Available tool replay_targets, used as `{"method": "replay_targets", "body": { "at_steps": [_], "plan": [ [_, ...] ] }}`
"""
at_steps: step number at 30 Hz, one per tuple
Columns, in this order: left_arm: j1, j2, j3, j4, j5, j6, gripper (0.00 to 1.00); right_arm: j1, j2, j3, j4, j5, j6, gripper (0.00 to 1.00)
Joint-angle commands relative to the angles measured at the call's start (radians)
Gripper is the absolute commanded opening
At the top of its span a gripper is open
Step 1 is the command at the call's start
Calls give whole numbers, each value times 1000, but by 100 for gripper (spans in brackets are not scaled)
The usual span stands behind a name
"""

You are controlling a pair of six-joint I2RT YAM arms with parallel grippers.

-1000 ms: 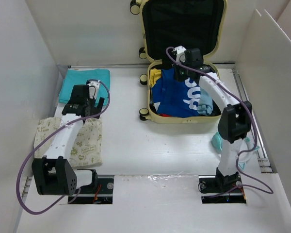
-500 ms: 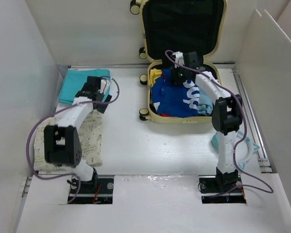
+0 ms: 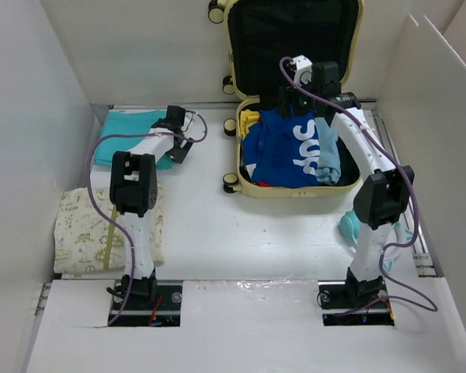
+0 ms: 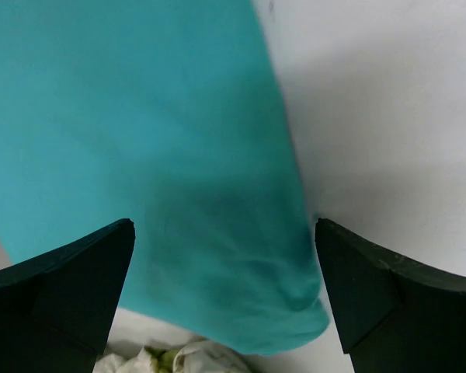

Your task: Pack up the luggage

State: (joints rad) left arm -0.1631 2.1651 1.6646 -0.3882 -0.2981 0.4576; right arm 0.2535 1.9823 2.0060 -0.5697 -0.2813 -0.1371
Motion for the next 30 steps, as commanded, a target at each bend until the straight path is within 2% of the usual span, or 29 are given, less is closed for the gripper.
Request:
{"method": "replay_targets", "body": {
  "at_steps": [1,6,7,8,9,10,13,17,24,30],
  "plan": [
    [-12,27,58,-43,-41,-31,100,7,-7,16,-25,7,-13,70],
    [-12,107,73,-96,-79,-33,100,29,-36,-18,-35,19,-3,70],
    [-12,119,73,-107,-67,-17,93,29,-36,-18,-35,34,-2,70],
    [-12,119,73,-107,-50,10,83,42,-49,-32,-24,34,-2,70],
    [-12,119,73,-107,-35,19,68,52,-66,-45,-24,53,8,70],
    [-12,128,73,-119,-10,32,38,52,-86,-64,-24,62,8,70],
    [-12,128,83,-120,5,44,0,61,-120,-93,-15,86,19,70],
    [-12,95,64,-130,83,66,0,61,-187,-167,-15,106,19,70],
    [-12,-125,34,-236,319,44,0,111,-329,-338,20,142,37,71],
    [-12,-309,-92,-282,407,12,0,219,-463,-527,122,142,166,71]
  ]
}}
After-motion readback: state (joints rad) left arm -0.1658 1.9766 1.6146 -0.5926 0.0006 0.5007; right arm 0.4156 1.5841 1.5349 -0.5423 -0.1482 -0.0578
